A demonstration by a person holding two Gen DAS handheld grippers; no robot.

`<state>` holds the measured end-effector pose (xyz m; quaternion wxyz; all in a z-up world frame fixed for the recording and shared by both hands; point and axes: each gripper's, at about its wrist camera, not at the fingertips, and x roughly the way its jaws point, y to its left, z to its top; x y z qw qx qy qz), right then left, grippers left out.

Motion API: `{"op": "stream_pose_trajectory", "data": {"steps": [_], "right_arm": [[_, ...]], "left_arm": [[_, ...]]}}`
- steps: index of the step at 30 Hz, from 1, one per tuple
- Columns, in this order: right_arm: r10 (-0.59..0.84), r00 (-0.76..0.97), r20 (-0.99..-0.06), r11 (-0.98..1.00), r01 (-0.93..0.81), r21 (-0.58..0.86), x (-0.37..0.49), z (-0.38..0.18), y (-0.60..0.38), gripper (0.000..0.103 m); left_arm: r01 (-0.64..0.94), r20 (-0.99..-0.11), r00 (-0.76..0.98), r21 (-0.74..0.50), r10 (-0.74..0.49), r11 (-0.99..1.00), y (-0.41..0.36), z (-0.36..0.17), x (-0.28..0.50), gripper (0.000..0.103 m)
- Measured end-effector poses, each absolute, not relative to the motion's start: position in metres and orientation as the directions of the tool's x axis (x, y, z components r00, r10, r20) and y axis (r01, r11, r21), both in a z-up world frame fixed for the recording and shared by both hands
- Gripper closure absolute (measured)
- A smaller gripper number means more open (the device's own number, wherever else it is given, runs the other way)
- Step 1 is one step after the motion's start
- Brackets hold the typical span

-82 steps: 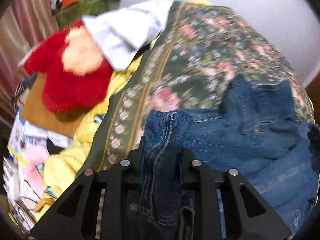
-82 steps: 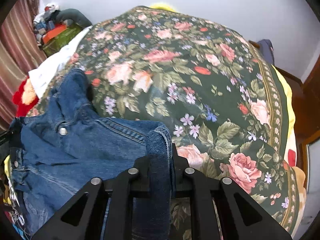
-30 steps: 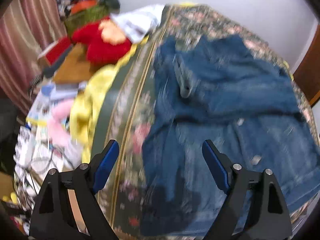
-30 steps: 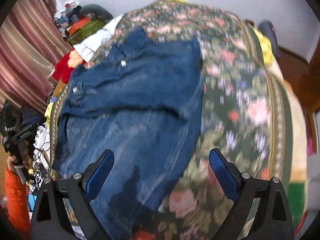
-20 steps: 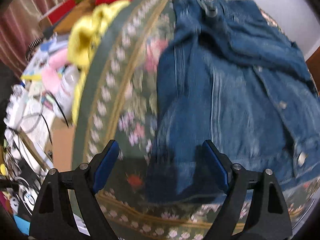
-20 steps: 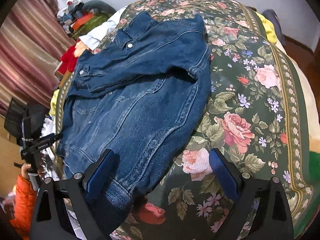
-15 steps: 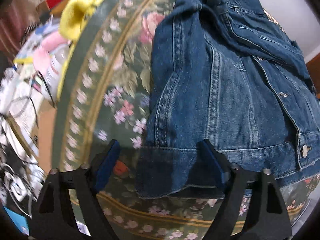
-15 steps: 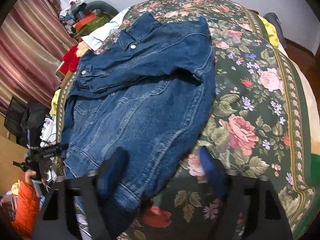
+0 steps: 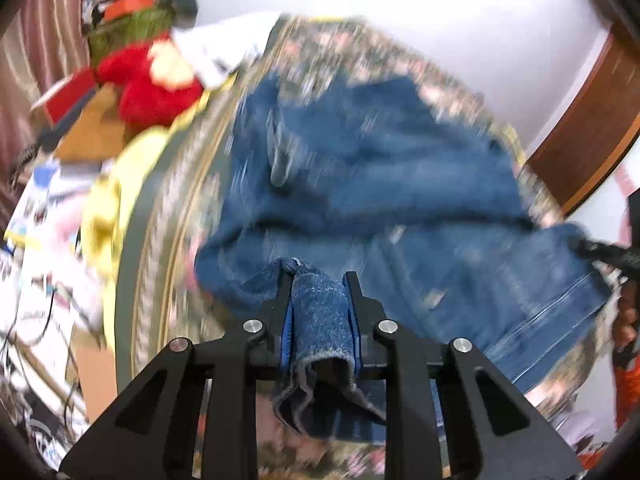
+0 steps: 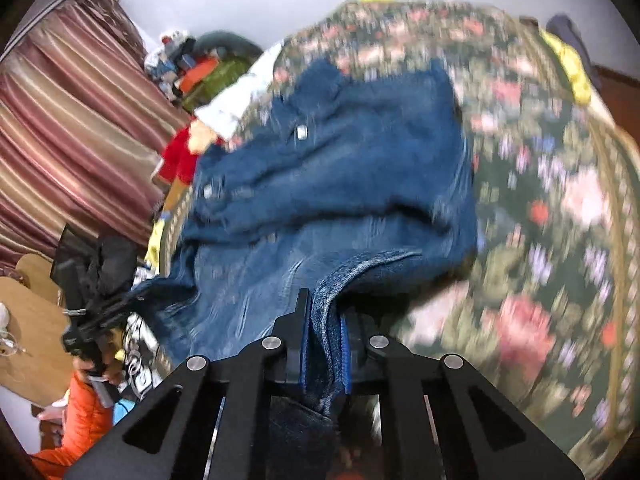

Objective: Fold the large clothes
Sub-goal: 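Grasp the jacket hem with both tools, then lift the held hem and fold it up over the collar with both tools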

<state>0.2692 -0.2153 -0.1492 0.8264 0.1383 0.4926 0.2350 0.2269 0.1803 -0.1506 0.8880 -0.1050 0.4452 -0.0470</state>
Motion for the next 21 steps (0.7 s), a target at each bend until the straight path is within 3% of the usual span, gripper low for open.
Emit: {"op": "stream_pose_trajectory", "data": {"steps": [5,10,15,21], "right_arm": [[0.504,0.473,-0.723,0.863,-0.254,0.436,0.304,-0.125,-0.217,0.094],[0.467,0.525,-0.712,0.883,-0.225,0.413,0.36,-0.114,-0.224,0.094],[0.423,0.531,-0.735,0.903,-0.176,0.392,0.425,-0.125,-0.223,0.094],[0.369,0.477,-0.798,0.927,-0.129,0.351,0.501,-0.172,-0.21,0.094]], "left_arm": [[0.004,-0.695,0.696,-0.249,-0.182,0.969,0.19,-0.101,0.264,0.082],[-0.07,-0.692,0.714,-0.225,-0.109,0.972,0.209,-0.09,0.322,0.083],[-0.196,-0.736,0.676,-0.213,-0.026,0.957,0.237,-0.119,0.385,0.083],[-0.349,-0.832,0.554,-0.203,0.027,0.915,0.268,-0.19,0.451,0.082]]}}
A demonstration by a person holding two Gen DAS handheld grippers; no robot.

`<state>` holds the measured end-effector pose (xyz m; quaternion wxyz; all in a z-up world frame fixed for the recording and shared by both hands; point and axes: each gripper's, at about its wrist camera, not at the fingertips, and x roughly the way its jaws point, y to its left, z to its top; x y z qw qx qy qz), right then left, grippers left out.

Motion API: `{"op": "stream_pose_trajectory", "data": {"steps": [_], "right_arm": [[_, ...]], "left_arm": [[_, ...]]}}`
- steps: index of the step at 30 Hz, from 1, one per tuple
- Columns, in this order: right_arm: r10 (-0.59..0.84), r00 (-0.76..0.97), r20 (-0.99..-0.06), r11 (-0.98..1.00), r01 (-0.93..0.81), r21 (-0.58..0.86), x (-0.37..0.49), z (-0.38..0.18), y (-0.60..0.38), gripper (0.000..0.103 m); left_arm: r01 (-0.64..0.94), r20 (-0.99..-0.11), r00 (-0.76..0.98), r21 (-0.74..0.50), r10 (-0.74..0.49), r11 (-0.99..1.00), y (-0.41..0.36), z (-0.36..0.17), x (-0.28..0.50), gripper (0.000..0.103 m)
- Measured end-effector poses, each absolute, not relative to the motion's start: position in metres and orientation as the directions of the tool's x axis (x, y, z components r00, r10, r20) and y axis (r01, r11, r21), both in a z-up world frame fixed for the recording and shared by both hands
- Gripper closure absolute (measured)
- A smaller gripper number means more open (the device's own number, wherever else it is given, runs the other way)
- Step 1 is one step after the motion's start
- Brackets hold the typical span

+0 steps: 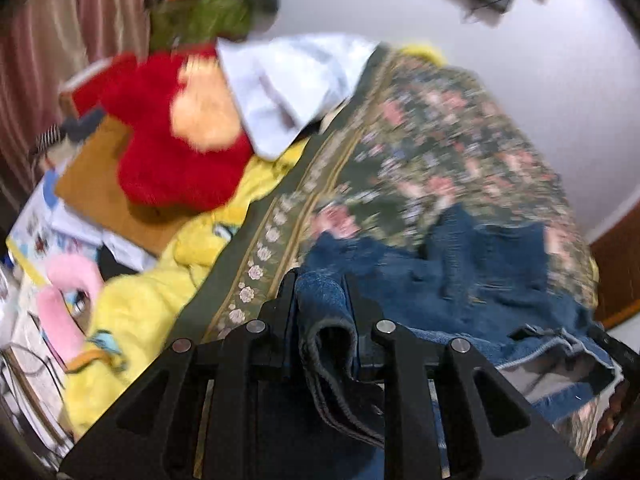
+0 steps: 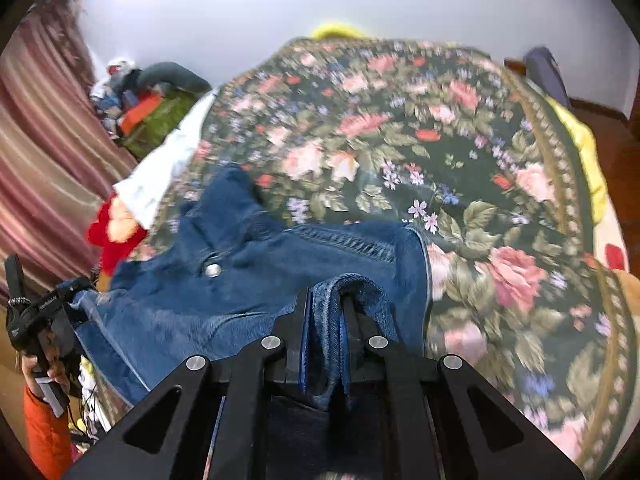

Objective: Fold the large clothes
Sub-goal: 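Lift the held hem and fold it up over the collar with both tools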

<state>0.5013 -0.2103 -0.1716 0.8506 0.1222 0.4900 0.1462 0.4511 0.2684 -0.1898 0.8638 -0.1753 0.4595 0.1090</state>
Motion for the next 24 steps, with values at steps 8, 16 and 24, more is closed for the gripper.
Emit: {"op": "stream_pose_trajectory", "data": {"steps": [8,16,24], "right_arm": [[0.475,0.379,-0.794,0.88,-0.174,0.443,0.523,-0.196,-0.226,0.094],[0.412,0.426,-0.805,0.91,-0.163,0.38,0.497,-0.165,-0.249,0.093],[0.337,0.471,-0.815,0.94,-0.119,0.32,0.459,-0.131,-0.287,0.093]], "left_arm": [[-0.312,-0.829,0.515,0.057,0.22,0.948,0.245,-0.227,0.479,0.075],[-0.285,-0.848,0.472,0.114,0.243,0.952,0.252,-0.215,0.483,0.055],[-0.203,-0.75,0.61,0.163,0.255,0.966,0.227,-0.133,0.433,0.033]]}}
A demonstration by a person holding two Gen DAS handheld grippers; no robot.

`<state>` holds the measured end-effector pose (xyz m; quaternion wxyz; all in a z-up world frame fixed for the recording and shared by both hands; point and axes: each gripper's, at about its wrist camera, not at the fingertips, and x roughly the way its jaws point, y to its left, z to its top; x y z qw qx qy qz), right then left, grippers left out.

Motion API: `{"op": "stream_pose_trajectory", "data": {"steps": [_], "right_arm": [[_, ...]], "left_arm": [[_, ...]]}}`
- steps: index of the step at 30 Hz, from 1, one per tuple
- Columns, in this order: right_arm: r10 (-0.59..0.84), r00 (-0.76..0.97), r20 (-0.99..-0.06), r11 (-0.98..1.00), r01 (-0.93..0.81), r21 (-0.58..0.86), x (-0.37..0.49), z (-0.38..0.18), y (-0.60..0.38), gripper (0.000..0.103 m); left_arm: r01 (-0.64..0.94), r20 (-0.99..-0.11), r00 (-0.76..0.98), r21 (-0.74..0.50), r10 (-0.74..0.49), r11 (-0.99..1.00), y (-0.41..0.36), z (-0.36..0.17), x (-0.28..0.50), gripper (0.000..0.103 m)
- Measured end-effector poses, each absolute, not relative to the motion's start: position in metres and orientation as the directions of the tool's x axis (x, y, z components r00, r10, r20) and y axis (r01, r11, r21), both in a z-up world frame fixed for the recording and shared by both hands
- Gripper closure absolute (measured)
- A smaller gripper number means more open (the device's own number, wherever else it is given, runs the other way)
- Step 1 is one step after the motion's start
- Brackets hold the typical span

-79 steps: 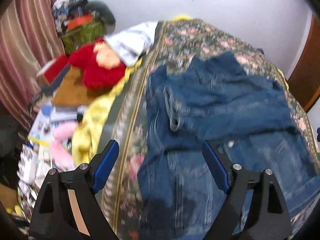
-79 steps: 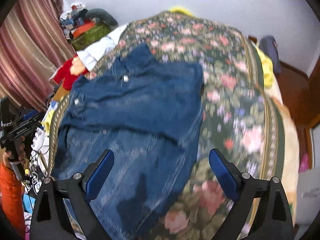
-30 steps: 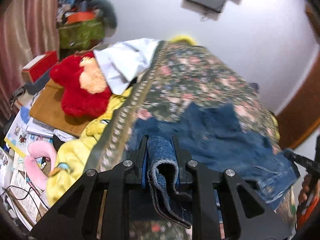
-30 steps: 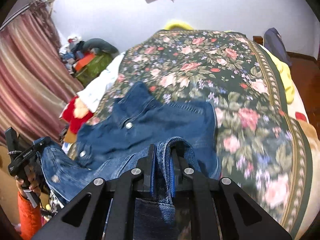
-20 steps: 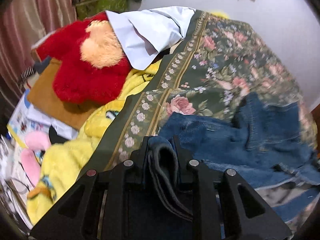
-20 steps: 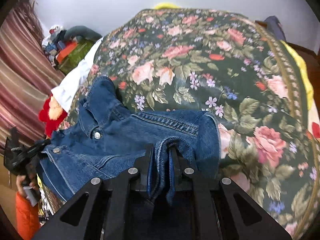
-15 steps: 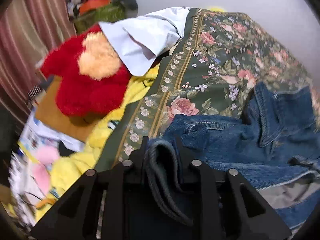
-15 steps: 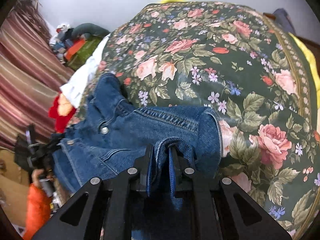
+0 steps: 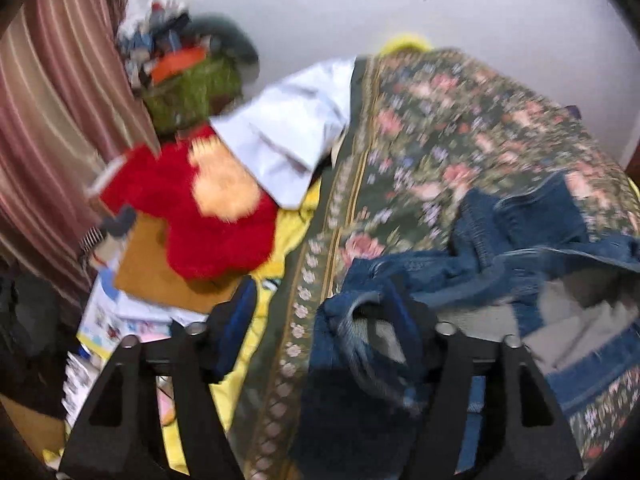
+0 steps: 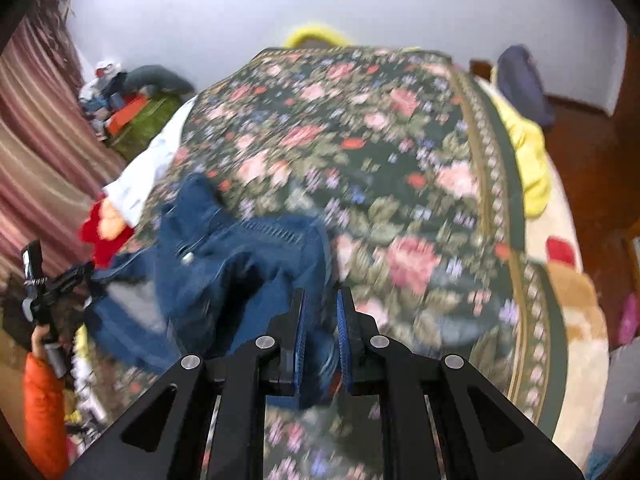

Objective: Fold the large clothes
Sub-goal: 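Lift the held hem and fold it up over the collar with both tools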

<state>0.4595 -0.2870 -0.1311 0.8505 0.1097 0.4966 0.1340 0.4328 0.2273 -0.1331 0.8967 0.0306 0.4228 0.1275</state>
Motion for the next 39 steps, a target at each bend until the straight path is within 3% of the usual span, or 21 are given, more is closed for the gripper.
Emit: {"op": "stream_pose_trajectory", "data": {"steps": [6,14,20,28,33,36,39], "right_arm": [[0.362,0.442,-0.821,0.931,-0.223,0.291,0.42,-0.133,-0.263,0.093],[0.403,0.335,-0.852,0.888,-0.369,0.275,0.396,-0.167,-0.194,0.093],[0.371,0.282,-0.885,0.875,-0.426,0.23,0.407,-0.195,-0.148,0.093],[0.401,0.268,-0.876,0.828,-0.515,0.221,0.442,-0.179,-0.131,0.093],[0.311,0.351,-0.883,0.862,-0.496,0.107,0.487,-0.178,-0.126,0.093],[0.231,0.426,-0.875,0.905,-0.424,0.032,0.518,-0.185,-0.132,0.093],[0.16,0.48,-0.862,0.942,-0.335,-0.012,0.548,-0.191,-0.146,0.093]], "left_arm": [[-0.094,-0.753,0.637,0.136,0.165,0.986,0.202,-0.117,0.391,0.023],[0.08,-0.839,0.53,0.197,0.125,0.977,0.139,-0.199,0.373,0.023],[0.11,-0.813,0.548,0.304,0.197,0.946,0.11,-0.228,0.398,0.023],[0.092,-0.79,0.591,0.271,0.167,0.958,0.118,-0.205,0.47,0.023],[-0.008,-0.777,0.58,0.292,0.242,0.956,0.133,-0.203,0.52,0.024],[-0.093,-0.785,0.55,0.28,0.284,0.955,0.153,-0.206,0.544,0.034],[-0.15,-0.81,0.526,0.21,0.258,0.966,0.171,-0.203,0.553,0.036]]}}
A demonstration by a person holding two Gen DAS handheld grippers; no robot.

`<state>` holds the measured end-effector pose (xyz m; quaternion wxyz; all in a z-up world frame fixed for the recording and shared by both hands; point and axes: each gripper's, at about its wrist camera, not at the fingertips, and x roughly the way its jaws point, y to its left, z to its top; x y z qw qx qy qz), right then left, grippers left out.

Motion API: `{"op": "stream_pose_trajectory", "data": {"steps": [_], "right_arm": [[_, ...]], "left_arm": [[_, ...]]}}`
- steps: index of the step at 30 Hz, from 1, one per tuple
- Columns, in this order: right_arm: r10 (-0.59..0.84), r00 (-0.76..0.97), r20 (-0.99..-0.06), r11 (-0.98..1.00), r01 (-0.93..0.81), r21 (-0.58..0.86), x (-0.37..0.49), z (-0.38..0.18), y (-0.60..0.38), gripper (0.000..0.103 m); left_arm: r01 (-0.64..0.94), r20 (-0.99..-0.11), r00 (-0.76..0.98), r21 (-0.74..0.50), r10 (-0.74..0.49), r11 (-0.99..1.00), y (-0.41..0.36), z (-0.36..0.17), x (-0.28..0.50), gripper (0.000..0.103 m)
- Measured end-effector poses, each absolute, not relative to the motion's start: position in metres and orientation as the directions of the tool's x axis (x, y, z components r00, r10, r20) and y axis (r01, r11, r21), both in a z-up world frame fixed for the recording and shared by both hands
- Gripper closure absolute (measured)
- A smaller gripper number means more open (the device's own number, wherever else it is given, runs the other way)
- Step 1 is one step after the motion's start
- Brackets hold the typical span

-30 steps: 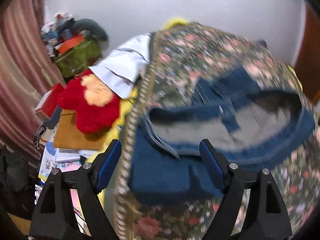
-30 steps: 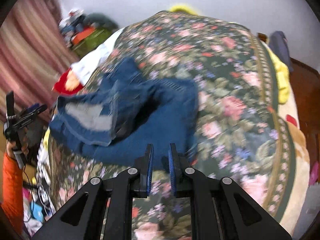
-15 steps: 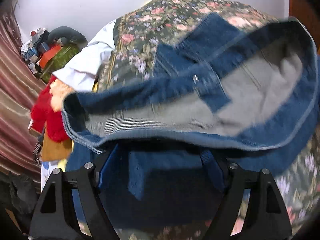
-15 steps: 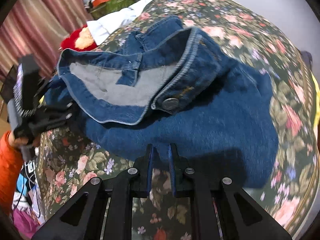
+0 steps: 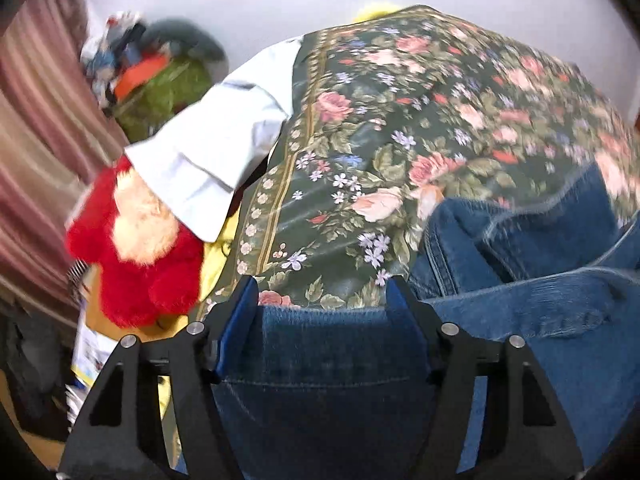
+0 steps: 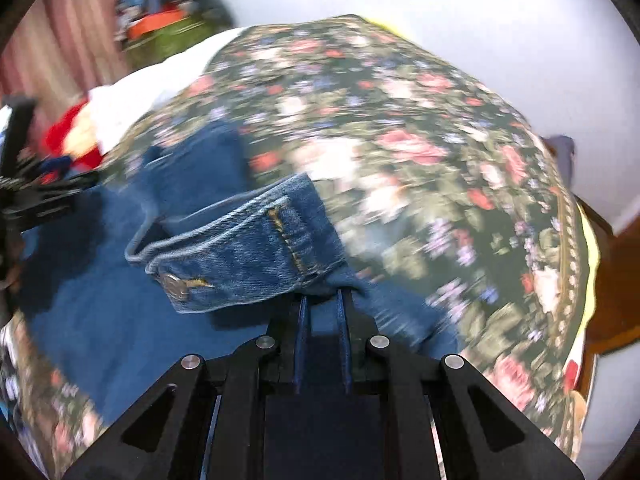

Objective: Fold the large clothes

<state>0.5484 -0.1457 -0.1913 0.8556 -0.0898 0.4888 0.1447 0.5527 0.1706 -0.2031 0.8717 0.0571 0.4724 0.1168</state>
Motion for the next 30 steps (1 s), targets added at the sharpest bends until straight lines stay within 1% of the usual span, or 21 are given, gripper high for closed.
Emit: {"op": "stream_pose_trajectory", "data": {"steps": [1,2,3,6,7,8,9,11,14,19,22,24,25,26,28,30], "right_arm": [[0.172,0.46,-0.871,0.949,-0.315,0.021,0.557,-0.195,-0.152,0.093],[0.179,0.453,-0.873,0.958,-0.284,0.049,0.562,-0.195,-0.158,0.093],[0.172,0.469,-0.866,0.962,-0.271,0.044,0.563,-0.192,-0.161,0.093],[0.106,0.542,-0.833,0.968,-0.249,-0.038,0.556,-0.178,-0.166,0.093],[0.08,0.57,-0.818,0.972,-0.226,-0.063,0.551,-0.17,-0.169,0.093],[0.087,0.575,-0.813,0.973,-0.225,-0.054,0.548,-0.165,-0.17,0.093],[0.13,0.568,-0.812,0.97,-0.244,-0.015,0.542,-0.158,-0.17,0.093],[0.211,0.538,-0.816,0.954,-0.294,0.053,0.532,-0.15,-0.164,0.093],[0.296,0.489,-0.821,0.917,-0.385,0.102,0.514,-0.146,-0.138,0.093],[0.353,0.377,-0.856,0.84,-0.53,0.112,0.48,-0.17,-0.07,0.093],[0.318,0.302,-0.899,0.803,-0.589,0.087,0.468,-0.199,-0.037,0.093],[0.235,0.272,-0.933,0.788,-0.615,0.019,0.463,-0.224,-0.025,0.093],[0.189,0.268,-0.945,0.781,-0.625,-0.021,0.462,-0.236,-0.023,0.093],[0.181,0.272,-0.945,0.767,-0.641,-0.038,0.458,-0.244,-0.025,0.093],[0.222,0.3,-0.928,0.753,-0.657,-0.032,0.452,-0.243,-0.037,0.093],[0.209,0.319,-0.924,0.77,-0.637,-0.046,0.452,-0.239,-0.051,0.093]], "left_arm": [[-0.146,-0.814,0.538,0.166,0.219,0.975,0.175,-0.197,0.55,0.036],[-0.141,-0.81,0.549,0.152,0.205,0.978,0.175,-0.191,0.546,0.036],[-0.136,-0.801,0.566,0.142,0.194,0.981,0.176,-0.184,0.541,0.036],[-0.156,-0.757,0.622,0.129,0.199,0.979,0.185,-0.154,0.523,0.034],[-0.159,-0.746,0.639,0.107,0.185,0.982,0.19,-0.144,0.514,0.03],[-0.155,-0.741,0.651,0.084,0.166,0.984,0.195,-0.136,0.507,0.024],[-0.147,-0.737,0.661,0.061,0.144,0.987,0.201,-0.13,0.497,0.022],[-0.134,-0.743,0.656,0.062,0.135,0.989,0.206,-0.127,0.485,0.022],[-0.095,-0.772,0.62,0.108,0.144,0.99,0.204,-0.138,0.467,0.022],[0.052,-0.827,0.548,0.184,0.126,0.982,0.177,-0.182,0.433,0.022],[0.077,-0.831,0.511,0.298,0.219,0.952,0.167,-0.214,0.42,0.021],[0.078,-0.827,0.5,0.338,0.257,0.938,0.171,-0.232,0.413,0.015],[0.07,-0.814,0.523,0.337,0.253,0.939,0.176,-0.235,0.407,0.008],[0.057,-0.803,0.54,0.333,0.251,0.941,0.18,-0.235,0.403,0.003],[0.033,-0.798,0.552,0.312,0.243,0.95,0.19,-0.232,0.396,0.003],[0.018,-0.802,0.553,0.282,0.225,0.959,0.197,-0.228,0.392,0.003]]}}
